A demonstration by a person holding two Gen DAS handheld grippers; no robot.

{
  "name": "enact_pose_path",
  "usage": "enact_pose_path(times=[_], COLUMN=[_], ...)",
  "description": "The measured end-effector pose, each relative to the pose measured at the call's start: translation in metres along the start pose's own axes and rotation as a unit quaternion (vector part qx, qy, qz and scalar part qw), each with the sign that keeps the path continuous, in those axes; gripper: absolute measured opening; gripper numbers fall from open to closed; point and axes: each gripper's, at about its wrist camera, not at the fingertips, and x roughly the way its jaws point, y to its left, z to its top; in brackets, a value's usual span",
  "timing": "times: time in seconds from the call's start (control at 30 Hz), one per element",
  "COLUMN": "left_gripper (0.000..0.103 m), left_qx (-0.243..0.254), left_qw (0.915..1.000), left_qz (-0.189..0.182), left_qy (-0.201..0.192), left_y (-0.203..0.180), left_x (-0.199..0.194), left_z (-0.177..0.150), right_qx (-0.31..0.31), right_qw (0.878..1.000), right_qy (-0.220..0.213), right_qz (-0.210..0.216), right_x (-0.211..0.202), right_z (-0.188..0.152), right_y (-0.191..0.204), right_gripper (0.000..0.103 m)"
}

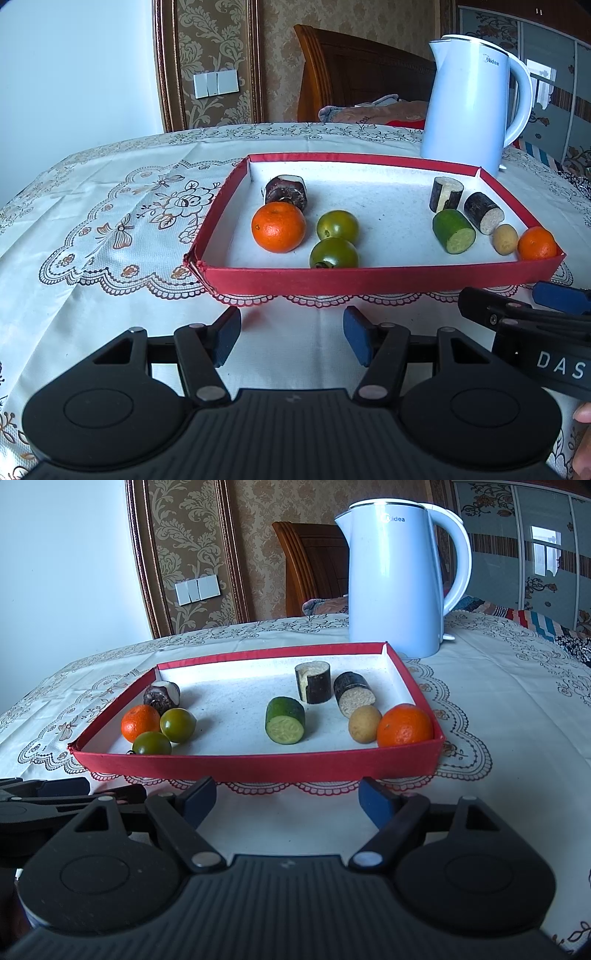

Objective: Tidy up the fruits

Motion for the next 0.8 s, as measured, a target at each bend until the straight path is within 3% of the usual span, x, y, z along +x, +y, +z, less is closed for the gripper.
enact_pose_path(times=[0.23, 0.7, 0.8], left_gripper=[0.061, 0.061, 0.061], left_qx=[-0.004, -0.002, -0.010], left_qw=[0.9999, 0.9980, 0.9979], left_qz=[-0.009, -0.023, -0.010], left_qy=[-0.007, -0.058, -0.063], left_y=[0.001, 0.002, 0.004], left_x=[-0.004, -0.017, -0.016], left_z=[0.001, 0.002, 0.002], right_qx=[0.000, 0.000, 0.000], right_qw=[1.000, 1.000, 1.000], right_qy=[0.000, 0.001, 0.001], right_qz=[0.000, 0.000, 0.000], right_x=[0.000, 0.001, 0.001], right_z=[0.000, -0.001, 0.000], right_y=[0.000, 0.000, 0.000], right_gripper=[0.083, 0.083, 0.083])
